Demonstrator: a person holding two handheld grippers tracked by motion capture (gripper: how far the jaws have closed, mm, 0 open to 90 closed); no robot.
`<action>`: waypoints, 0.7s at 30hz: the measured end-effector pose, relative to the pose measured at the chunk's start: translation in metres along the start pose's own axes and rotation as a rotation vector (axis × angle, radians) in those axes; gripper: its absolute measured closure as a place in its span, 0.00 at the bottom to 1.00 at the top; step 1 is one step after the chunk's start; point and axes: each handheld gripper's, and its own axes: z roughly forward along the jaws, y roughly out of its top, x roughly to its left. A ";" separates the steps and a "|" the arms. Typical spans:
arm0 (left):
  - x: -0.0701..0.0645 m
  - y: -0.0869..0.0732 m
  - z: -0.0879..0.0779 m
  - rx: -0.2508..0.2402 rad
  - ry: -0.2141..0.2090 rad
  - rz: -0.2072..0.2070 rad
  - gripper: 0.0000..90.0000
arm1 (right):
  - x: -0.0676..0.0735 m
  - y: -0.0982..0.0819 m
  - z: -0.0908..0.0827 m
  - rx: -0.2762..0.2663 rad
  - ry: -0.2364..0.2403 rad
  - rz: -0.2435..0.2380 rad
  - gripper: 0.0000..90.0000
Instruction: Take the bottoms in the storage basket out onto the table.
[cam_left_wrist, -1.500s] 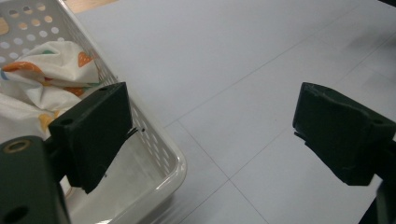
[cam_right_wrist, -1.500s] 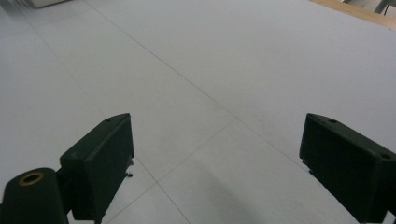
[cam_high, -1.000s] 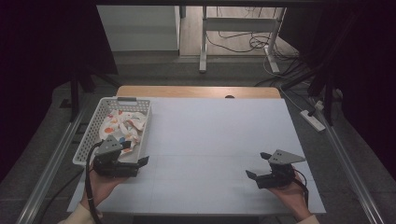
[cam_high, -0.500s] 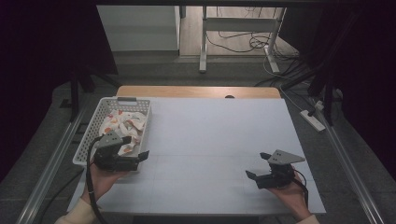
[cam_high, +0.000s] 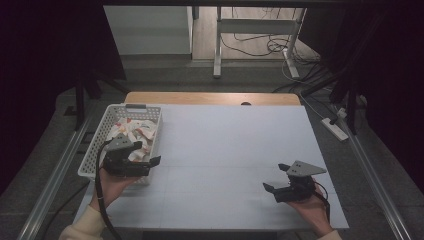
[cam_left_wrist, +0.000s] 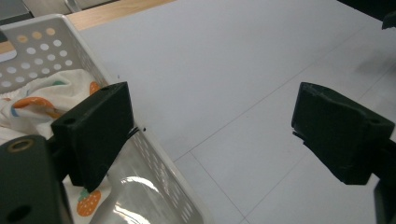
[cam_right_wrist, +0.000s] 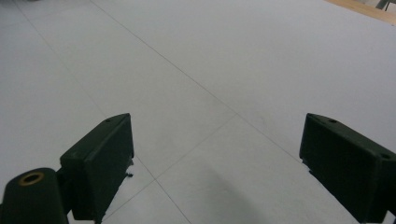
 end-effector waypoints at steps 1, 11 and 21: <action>0.002 0.001 0.000 0.001 0.001 -0.001 0.14 | 0.000 0.000 0.000 0.001 0.000 0.000 0.11; 0.011 0.005 0.001 0.002 0.016 -0.011 0.14 | 0.000 0.000 0.001 0.005 0.001 -0.001 0.11; 0.021 0.007 0.003 0.004 0.022 -0.031 0.14 | 0.000 0.000 0.001 0.009 0.000 -0.007 0.11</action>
